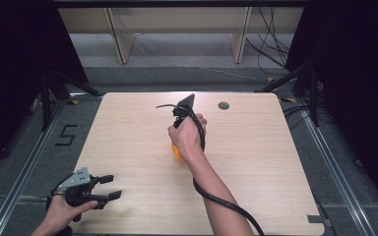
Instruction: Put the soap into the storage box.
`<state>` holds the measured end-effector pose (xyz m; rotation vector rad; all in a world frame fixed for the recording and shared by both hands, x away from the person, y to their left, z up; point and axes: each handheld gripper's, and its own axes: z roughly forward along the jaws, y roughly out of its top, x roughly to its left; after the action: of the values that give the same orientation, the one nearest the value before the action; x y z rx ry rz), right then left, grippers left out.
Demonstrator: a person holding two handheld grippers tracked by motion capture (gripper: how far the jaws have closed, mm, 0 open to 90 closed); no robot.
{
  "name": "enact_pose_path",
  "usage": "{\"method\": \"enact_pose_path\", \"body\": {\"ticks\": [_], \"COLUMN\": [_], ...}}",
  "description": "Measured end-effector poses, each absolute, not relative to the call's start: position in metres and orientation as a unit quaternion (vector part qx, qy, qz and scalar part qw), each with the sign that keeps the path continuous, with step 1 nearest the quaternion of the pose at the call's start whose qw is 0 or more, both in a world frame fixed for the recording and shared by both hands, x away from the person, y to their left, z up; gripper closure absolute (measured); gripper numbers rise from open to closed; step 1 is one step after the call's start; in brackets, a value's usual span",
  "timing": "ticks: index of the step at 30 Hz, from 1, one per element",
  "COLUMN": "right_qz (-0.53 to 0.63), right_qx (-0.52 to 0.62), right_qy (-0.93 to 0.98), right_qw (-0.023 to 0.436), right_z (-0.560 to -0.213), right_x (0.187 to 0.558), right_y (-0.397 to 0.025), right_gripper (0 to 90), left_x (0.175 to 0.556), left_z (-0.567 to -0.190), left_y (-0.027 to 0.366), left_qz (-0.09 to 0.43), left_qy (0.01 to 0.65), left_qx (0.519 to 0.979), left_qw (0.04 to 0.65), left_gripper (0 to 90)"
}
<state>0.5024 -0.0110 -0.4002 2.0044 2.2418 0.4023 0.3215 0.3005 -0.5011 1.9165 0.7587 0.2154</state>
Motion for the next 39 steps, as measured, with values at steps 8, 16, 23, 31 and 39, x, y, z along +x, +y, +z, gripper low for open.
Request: {"method": "enact_pose_path", "body": {"ticks": [8, 16, 23, 31, 39], "right_qz": [0.137, 0.135, 0.156, 0.177, 0.201], "right_qx": [0.658, 0.65, 0.644, 0.612, 0.566], "right_qy": [0.737, 0.745, 0.746, 0.768, 0.797], "right_qw": [0.069, 0.065, 0.067, 0.065, 0.058], "right_z": [-0.398, -0.393, -0.392, -0.385, -0.383], "right_x": [0.501, 0.5, 0.496, 0.485, 0.475], "right_y": [-0.012, -0.018, -0.023, -0.029, -0.04], "right_gripper": [52.6, 46.6, 42.1, 39.0, 37.9], "left_x": [0.322, 0.322, 0.321, 0.322, 0.322], "left_z": [-0.502, -0.502, -0.503, -0.502, -0.502], "left_y": [0.3, 0.3, 0.299, 0.3, 0.3], "left_qz": [0.085, 0.088, 0.079, 0.085, 0.084], "left_qy": [0.312, 0.313, 0.321, 0.312, 0.315], "left_qx": [0.795, 0.795, 0.79, 0.793, 0.79], "left_qw": [0.513, 0.512, 0.517, 0.516, 0.519], "left_gripper": [26.7, 26.7, 26.7, 26.7, 26.7]}}
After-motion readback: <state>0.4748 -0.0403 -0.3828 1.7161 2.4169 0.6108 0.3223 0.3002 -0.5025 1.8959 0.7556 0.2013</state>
